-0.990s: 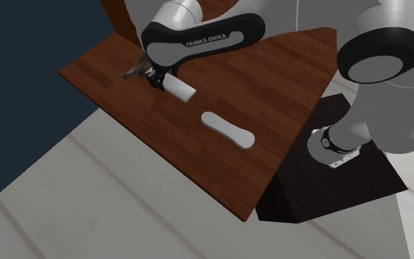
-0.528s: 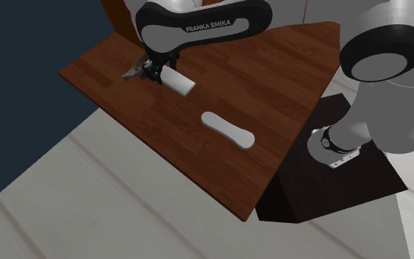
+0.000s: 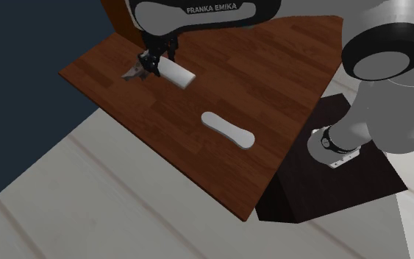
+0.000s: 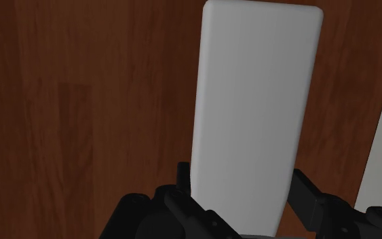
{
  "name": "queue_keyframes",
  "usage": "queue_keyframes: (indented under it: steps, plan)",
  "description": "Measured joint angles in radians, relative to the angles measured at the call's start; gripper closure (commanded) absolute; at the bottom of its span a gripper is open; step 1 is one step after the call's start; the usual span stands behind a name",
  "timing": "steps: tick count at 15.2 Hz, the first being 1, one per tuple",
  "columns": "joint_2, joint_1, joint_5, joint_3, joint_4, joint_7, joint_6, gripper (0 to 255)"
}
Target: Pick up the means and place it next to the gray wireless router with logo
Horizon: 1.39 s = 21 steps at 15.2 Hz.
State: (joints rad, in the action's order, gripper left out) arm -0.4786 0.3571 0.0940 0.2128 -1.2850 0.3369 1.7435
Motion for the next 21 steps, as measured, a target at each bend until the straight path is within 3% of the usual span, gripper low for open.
queue_keyframes:
  steps: [15, 21]
  plan:
    - [-0.054, 0.025, 0.009, 0.0, 0.292, 0.003, -0.237, 255]
    - [-0.155, 0.056, 0.025, -0.006, 0.546, 0.008, -0.389, 255]
